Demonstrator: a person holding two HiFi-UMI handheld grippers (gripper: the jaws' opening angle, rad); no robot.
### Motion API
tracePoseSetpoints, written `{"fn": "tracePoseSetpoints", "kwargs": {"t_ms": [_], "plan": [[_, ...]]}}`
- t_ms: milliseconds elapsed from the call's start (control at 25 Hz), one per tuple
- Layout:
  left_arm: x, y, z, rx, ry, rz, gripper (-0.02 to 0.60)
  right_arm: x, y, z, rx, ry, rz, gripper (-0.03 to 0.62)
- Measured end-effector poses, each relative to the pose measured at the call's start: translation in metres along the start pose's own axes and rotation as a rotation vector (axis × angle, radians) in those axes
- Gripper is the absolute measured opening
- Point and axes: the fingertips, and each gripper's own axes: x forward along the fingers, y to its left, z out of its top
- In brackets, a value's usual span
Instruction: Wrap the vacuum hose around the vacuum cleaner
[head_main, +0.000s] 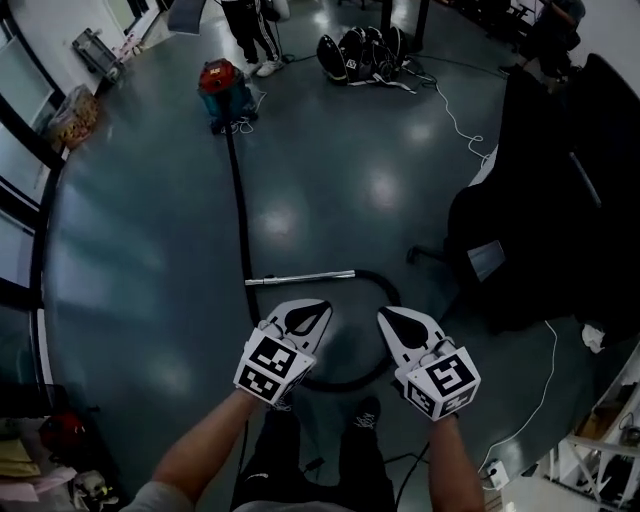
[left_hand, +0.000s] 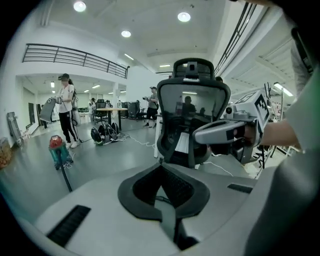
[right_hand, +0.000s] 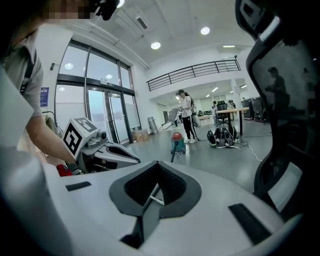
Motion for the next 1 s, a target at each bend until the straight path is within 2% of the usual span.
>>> {"fn": "tracePoseSetpoints", "kwargs": {"t_ms": [280,440,600,720,1000], "plan": [[0.113,0.070,-0.110,0.015,0.075,-0.070,0.006,0.081,-0.070,-0.120,0.053,0.079,-0.101,0.003],[0.181,0.094,-0.212,0.048,0.178,-0.120,0.006,0.136,-0.099,-0.208,0.071,0.105,-0.118,0.003],[0.240,0.126,-0.300,0.110,0.252,-0.116,0.008,0.184,-0.125,-0.290,0.071,0.129,-0.132,0.003],[0.281,0.141,-0.360,0.113,0.301,-0.122,0.009,0.210,-0.142,-0.344,0.077,0.128,-0.133,0.003],[0.367,0.183,-0.470,0.157,0.375,-0.140,0.103,0.270,-0.172,-0.450,0.060,0.135,-0.139,0.003]]}}
